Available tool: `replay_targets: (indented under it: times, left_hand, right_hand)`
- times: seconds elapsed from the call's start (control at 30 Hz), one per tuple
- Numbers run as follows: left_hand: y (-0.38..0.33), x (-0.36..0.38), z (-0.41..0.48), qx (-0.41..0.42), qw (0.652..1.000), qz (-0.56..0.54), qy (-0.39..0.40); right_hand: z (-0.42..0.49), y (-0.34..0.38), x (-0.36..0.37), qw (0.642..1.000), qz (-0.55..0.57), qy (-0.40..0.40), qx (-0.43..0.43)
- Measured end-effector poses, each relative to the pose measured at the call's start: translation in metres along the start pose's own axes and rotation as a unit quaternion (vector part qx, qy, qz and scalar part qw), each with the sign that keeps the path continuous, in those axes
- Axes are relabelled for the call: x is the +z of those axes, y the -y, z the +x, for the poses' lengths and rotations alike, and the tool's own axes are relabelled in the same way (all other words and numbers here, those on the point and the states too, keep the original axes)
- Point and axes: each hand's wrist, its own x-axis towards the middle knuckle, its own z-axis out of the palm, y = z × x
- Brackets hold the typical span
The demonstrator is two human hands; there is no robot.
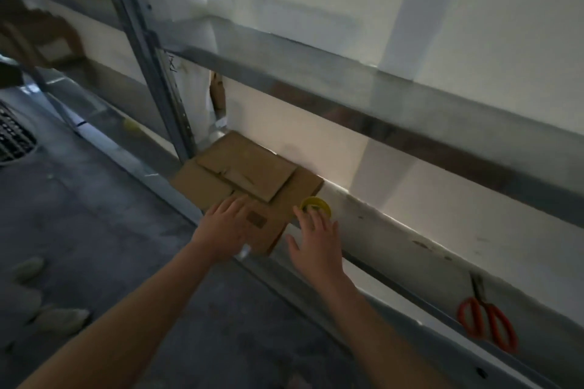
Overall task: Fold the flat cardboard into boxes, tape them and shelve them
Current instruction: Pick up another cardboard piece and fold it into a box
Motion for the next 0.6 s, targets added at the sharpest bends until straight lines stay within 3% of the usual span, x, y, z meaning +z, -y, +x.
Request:
replay_targets:
  times: [0.37,0.6]
  left_hand:
    - [0.201,0.034,0.127,-0.041,0.996,-0.069,0.031]
    - [0.258,0.063,0.204,-0.082,0.961,-0.237,0.119]
  right_hand:
    - [0.153,0.060,0.080,0.987,0.064,-0.003,0.148]
    - [0.207,0.079,0.108,0.915,0.197,-0.050,0.350]
